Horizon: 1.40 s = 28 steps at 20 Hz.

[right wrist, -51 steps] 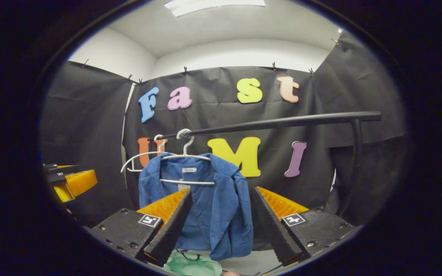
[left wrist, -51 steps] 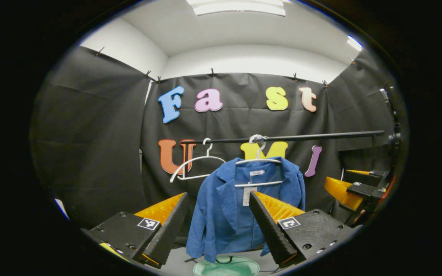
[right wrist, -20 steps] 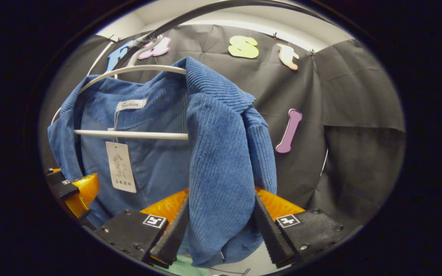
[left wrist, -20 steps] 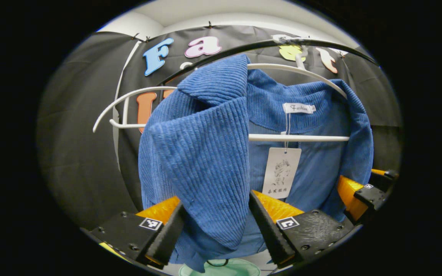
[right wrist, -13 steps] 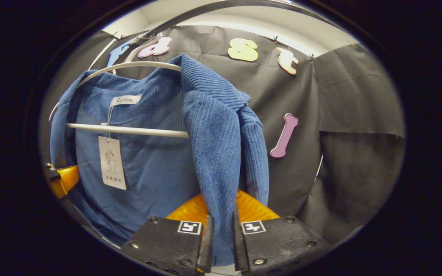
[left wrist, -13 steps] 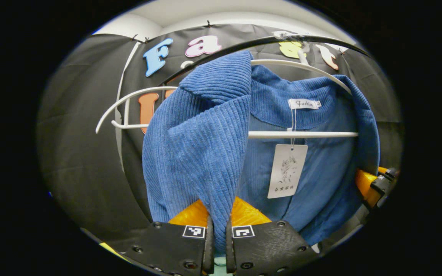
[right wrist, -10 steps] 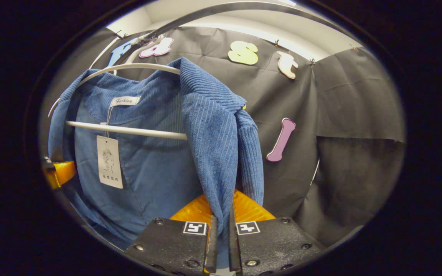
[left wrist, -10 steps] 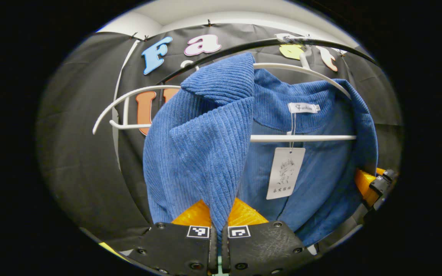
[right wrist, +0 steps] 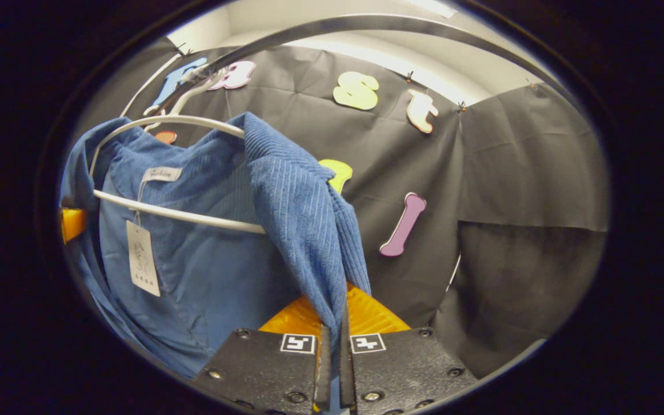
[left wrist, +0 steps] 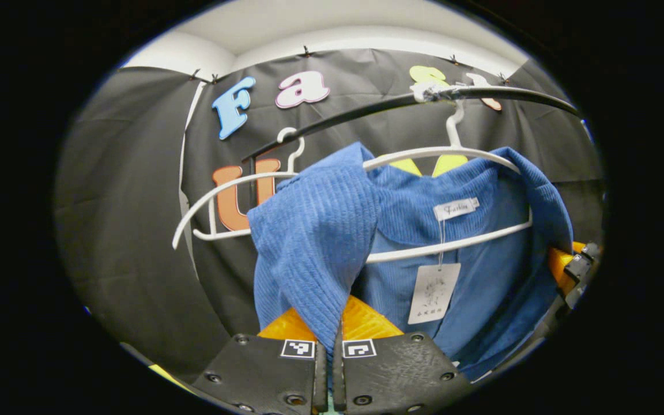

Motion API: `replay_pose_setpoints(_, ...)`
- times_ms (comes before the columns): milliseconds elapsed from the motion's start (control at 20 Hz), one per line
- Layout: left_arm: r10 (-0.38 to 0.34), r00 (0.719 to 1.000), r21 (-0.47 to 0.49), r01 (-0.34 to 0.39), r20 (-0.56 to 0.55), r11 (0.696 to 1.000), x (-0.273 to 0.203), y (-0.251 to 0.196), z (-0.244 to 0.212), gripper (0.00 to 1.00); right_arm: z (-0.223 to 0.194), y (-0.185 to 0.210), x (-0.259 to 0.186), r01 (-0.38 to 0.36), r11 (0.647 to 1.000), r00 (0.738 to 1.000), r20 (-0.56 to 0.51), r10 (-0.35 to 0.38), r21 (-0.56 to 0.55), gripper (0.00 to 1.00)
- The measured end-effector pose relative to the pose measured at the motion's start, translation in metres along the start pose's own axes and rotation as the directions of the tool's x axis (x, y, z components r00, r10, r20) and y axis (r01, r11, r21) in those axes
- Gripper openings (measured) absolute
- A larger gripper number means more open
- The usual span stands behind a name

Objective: Grasp the clothes on the hanger with both hands and then place them into the laundry hamper below.

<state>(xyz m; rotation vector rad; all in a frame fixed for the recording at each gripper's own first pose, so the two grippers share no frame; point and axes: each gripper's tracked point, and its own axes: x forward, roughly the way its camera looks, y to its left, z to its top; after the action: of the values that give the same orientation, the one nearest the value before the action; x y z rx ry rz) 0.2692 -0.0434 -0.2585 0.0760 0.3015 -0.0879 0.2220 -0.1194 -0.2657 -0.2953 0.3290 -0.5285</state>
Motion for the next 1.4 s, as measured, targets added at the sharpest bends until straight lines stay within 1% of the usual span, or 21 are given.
replay_pose_setpoints(50, -0.001, 1.000, -0.004, 0.001, 0.014, 1.000, -0.001, 0.002, 0.009, 0.09, 0.004, -0.002, -0.001, 0.003, 1.000, 1.000, 0.011, -0.003, 0.001, 0.09)
replay_pose_setpoints(100, -0.002, 1.000, -0.004, 0.002, 0.028, 1.000, -0.003, 0.005, 0.018, 0.04, 0.006, -0.005, -0.001, 0.008, 1.000, 1.000, 0.020, -0.008, 0.003, 0.08)
replay_pose_setpoints(250, 0.000, 0.999, 0.002, 0.000, 0.043, 1.000, -0.004, 0.019, 0.036, 0.04, 0.020, -0.019, -0.001, 0.036, 0.999, 0.998, 0.046, -0.036, 0.002, 0.07)
replay_pose_setpoints(300, -0.001, 0.999, 0.003, 0.001, 0.044, 1.000, -0.004, 0.024, 0.040, 0.08, 0.025, -0.023, -0.001, 0.044, 0.999, 0.998, 0.054, -0.044, 0.001, 0.07)
replay_pose_setpoints(350, 0.005, 0.999, 0.008, -0.006, 0.046, 1.000, -0.004, 0.029, 0.044, 0.04, 0.030, -0.028, -0.001, 0.050, 0.999, 0.997, 0.060, -0.050, -0.006, 0.07)
replay_pose_setpoints(600, 0.030, 0.998, 0.032, -0.032, 0.056, 0.999, -0.007, 0.057, 0.066, 0.04, 0.056, -0.047, 0.002, 0.094, 0.995, 0.990, 0.109, -0.089, -0.043, 0.07)
replay_pose_setpoints(650, 0.033, 0.998, 0.030, -0.034, 0.057, 0.999, -0.007, 0.062, 0.070, 0.00, 0.060, -0.049, 0.002, 0.099, 0.994, 0.988, 0.120, -0.093, -0.048, 0.07)
replay_pose_setpoints(700, 0.033, 0.998, 0.033, -0.035, 0.056, 0.999, -0.006, 0.066, 0.075, 0.08, 0.062, -0.052, 0.001, 0.107, 0.993, 0.987, 0.130, -0.099, -0.052, 0.07)
replay_pose_setpoints(750, 0.039, 0.997, 0.047, -0.042, 0.061, 0.998, -0.007, 0.072, 0.081, 0.08, 0.064, -0.054, -0.001, 0.111, 0.992, 0.985, 0.138, -0.103, -0.055, 0.07)
replay_pose_setpoints(800, 0.044, 0.997, 0.062, -0.048, 0.067, 0.997, -0.006, 0.078, 0.086, 0.04, 0.067, -0.056, 0.000, 0.120, 0.991, 0.983, 0.146, -0.110, -0.061, 0.07)
replay_pose_setpoints(900, 0.043, 0.996, 0.085, -0.049, 0.073, 0.995, -0.006, 0.087, 0.094, 0.04, 0.073, -0.060, 0.003, 0.135, 0.988, 0.980, 0.160, -0.122, -0.073, 0.07)
replay_pose_setpoints(950, 0.038, 0.997, 0.096, -0.045, 0.073, 0.994, -0.005, 0.090, 0.098, 0.04, 0.076, -0.062, 0.003, 0.142, 0.987, 0.977, 0.168, -0.128, -0.078, 0.07)
replay_pose_setpoints(1000, 0.036, 0.996, 0.110, -0.045, 0.078, 0.993, -0.004, 0.094, 0.102, 0.08, 0.080, -0.064, 0.003, 0.153, 0.985, 0.974, 0.179, -0.136, -0.085, 0.07)
replay_pose_setpoints(1100, 0.027, 0.996, 0.130, -0.037, 0.080, 0.991, -0.002, 0.102, 0.108, 0.08, 0.087, -0.069, 0.004, 0.174, 0.979, 0.967, 0.204, -0.150, -0.103, 0.07)
replay_pose_setpoints(1250, 0.015, 0.997, 0.130, -0.024, 0.073, 0.991, 0.008, 0.114, 0.111, 0.08, 0.088, -0.073, 0.008, 0.197, 0.971, 0.960, 0.226, -0.163, -0.137, 0.07)
replay_pose_setpoints(1300, 0.020, 0.998, 0.129, -0.028, 0.066, 0.991, 0.011, 0.121, 0.110, 0.04, 0.087, -0.073, 0.009, 0.199, 0.969, 0.960, 0.227, -0.163, -0.145, 0.07)
replay_pose_setpoints(1350, 0.035, 0.998, 0.132, -0.042, 0.061, 0.990, 0.013, 0.130, 0.108, 0.04, 0.086, -0.074, 0.010, 0.208, 0.966, 0.959, 0.229, -0.170, -0.153, 0.07)
replay_pose_setpoints(1400, 0.043, 0.998, 0.131, -0.050, 0.056, 0.990, 0.017, 0.137, 0.105, 0.09, 0.083, -0.078, 0.012, 0.215, 0.963, 0.958, 0.226, -0.177, -0.160, 0.07)
